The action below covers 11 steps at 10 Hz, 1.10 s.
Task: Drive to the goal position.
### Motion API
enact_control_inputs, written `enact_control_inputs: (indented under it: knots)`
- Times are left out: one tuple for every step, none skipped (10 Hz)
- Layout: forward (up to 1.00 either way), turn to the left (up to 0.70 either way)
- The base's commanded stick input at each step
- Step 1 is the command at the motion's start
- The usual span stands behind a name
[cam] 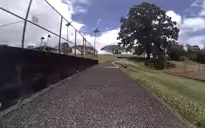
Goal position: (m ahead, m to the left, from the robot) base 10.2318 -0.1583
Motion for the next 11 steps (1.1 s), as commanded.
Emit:
enact_control_inputs:
  knots:
    - [0.04, 0.00]
    - [0.05, 0.00]
    - [0.04, 0.00]
    - [0.04, 0.00]
    - [0.04, 0.00]
    - [0.04, 0.00]
    - [0.04, 0.00]
    - [0.04, 0.00]
    - [0.04, 0.00]
    - [0.04, 0.00]
    - [0.04, 0.00]
